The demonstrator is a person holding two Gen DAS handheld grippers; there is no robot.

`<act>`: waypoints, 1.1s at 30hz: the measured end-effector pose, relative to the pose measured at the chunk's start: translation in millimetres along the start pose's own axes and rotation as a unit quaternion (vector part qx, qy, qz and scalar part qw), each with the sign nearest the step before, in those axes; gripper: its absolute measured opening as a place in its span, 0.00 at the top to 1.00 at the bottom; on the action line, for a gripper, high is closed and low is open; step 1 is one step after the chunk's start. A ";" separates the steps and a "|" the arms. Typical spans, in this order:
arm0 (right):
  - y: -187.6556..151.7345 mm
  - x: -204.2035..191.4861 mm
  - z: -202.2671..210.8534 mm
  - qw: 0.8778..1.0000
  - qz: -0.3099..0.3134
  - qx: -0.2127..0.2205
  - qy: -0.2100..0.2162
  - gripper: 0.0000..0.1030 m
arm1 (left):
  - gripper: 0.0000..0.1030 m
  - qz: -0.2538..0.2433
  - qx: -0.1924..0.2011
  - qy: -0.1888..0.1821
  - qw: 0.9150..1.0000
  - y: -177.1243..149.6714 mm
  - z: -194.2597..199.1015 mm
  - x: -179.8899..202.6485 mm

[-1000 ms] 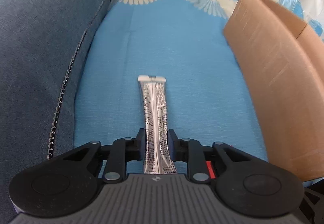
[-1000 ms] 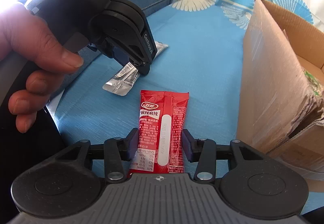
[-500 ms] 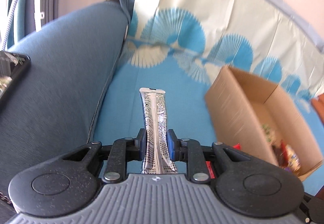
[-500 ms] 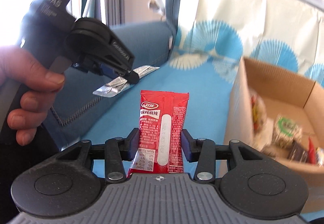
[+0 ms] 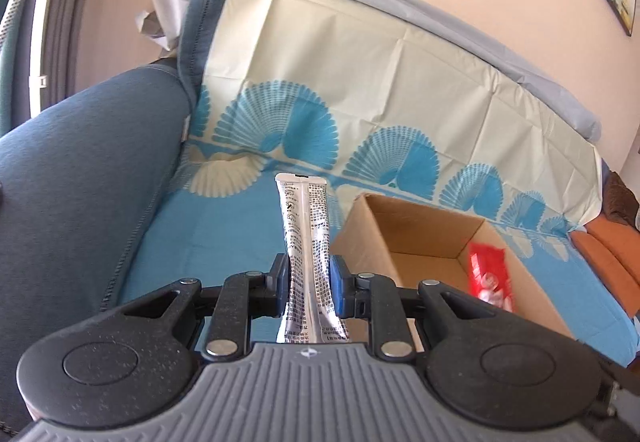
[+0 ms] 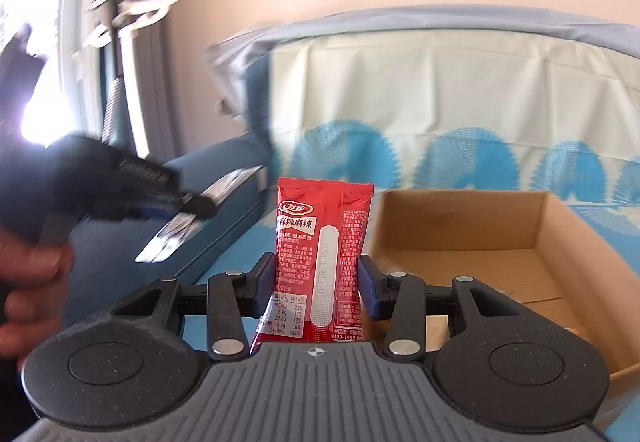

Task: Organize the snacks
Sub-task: 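Carry both held snacks over the box and open both grippers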

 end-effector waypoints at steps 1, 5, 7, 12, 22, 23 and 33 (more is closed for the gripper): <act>2.5 10.8 2.8 1.000 -0.012 0.007 -0.020 0.56 | 0.77 -0.002 0.000 -0.004 1.000 -0.3 -1.3 6.7; 9.5 57.7 8.7 0.994 -0.057 0.028 -0.092 0.56 | 0.77 -0.011 -0.001 -0.018 1.000 -4.1 -8.7 33.9; 7.8 77.0 10.1 0.990 -0.065 0.033 -0.120 0.56 | 0.77 -0.010 0.012 -0.032 0.999 -5.2 -9.5 45.1; 4.4 100.4 21.6 0.981 -0.058 0.048 -0.179 0.55 | 0.76 -0.008 0.069 -0.105 0.992 -7.2 1.8 74.4; -0.9 120.7 29.5 0.973 -0.078 0.039 -0.212 0.10 | 0.40 0.011 0.058 -0.139 0.989 -10.9 -3.6 90.8; -0.9 120.6 29.0 0.974 -0.082 0.035 -0.210 0.08 | 0.40 0.012 0.056 -0.136 0.989 -10.8 -3.6 89.3; 11.3 116.1 53.2 0.978 -0.089 0.001 -0.187 0.01 | 0.18 -0.036 0.108 -0.078 0.991 -18.8 37.0 91.6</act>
Point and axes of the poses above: each gripper's, at about its wrist camera, not at the fingertips, and z roughly against the way its jaws point, x to its right, y to its top, the point moved 3 cm from there along -z, roughly the way its jaws point, and after that the axes turned 14 degrees about y, right-handed, at the moved point
